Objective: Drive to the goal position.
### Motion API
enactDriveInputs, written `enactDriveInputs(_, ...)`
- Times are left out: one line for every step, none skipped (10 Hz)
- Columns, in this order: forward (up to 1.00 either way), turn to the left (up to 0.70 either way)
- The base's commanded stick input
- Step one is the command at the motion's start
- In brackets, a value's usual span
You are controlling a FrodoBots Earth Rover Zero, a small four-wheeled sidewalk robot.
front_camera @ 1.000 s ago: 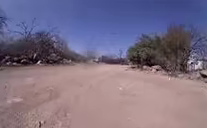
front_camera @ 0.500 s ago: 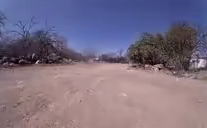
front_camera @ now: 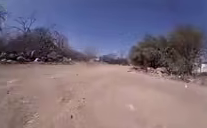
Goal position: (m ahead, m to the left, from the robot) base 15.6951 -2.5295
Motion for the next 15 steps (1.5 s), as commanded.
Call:
enactDriveInputs(1.0, 0.0)
enactDriveInputs(1.0, 0.0)
enactDriveInputs(1.0, 0.0)
enactDriveInputs(1.0, 0.0)
enactDriveInputs(1.0, 0.0)
enactDriveInputs(1.0, 0.0)
enactDriveInputs(1.0, 0.0)
enactDriveInputs(1.0, 0.0)
enactDriveInputs(1.0, 0.0)
enactDriveInputs(1.0, 0.0)
enactDriveInputs(1.0, 0.0)
enactDriveInputs(1.0, 0.0)
enactDriveInputs(1.0, 0.0)
enactDriveInputs(1.0, 0.0)
enactDriveInputs(1.0, 0.0)
